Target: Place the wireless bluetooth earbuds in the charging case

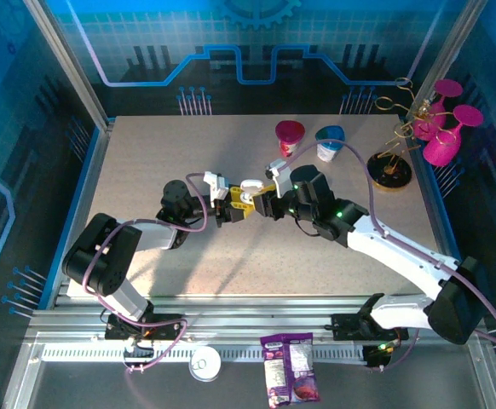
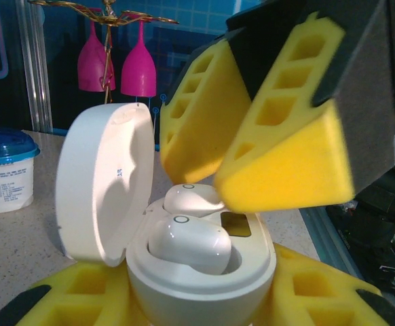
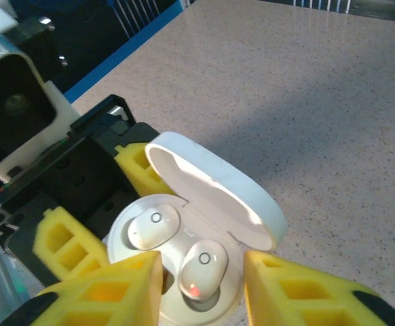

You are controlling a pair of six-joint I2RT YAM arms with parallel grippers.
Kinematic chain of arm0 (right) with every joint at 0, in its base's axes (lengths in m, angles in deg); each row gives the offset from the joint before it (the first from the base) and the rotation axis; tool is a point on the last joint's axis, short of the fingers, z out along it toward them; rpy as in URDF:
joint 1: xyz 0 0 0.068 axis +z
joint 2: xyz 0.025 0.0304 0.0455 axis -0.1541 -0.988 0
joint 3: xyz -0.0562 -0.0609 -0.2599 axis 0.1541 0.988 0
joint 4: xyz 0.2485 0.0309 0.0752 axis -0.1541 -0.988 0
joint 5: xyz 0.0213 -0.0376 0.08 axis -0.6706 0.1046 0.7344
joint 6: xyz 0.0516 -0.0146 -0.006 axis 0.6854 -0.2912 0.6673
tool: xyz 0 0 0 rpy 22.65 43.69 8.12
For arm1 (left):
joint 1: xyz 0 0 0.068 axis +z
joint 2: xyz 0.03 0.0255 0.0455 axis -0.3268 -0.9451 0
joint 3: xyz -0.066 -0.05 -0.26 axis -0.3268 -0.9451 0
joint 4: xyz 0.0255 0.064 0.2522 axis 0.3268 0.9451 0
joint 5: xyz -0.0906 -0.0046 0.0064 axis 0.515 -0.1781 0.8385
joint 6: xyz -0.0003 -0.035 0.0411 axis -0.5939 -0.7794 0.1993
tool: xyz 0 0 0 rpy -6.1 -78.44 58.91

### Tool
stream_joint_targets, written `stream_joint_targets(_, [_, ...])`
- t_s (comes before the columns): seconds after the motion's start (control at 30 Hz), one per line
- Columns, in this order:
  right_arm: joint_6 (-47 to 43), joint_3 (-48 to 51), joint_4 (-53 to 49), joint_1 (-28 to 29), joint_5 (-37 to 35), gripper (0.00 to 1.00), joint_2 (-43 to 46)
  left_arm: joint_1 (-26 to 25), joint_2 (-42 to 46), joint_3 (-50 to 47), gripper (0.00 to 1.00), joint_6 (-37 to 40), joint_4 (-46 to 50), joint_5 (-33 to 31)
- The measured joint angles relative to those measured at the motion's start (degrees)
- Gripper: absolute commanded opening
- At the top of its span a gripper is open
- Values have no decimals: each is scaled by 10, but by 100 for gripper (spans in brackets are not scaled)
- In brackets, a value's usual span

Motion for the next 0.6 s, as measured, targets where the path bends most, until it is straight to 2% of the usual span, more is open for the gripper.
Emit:
stream_joint_targets(0.17, [21,9,4,-20,33,53,38,0,0,0,23,6,0,0])
stream_joint_targets(0.3, [56,14,24,-56,70,62,59,0,0,0,23,17,0,0])
stream_joint_targets(0.43, [102,10,32,-95,105,64,48,0,2,0,23,32,8,0])
stream_joint_targets(0.6, [152,-60,-12,-139,148,64,-27,0,20,-1,24,69,46,0])
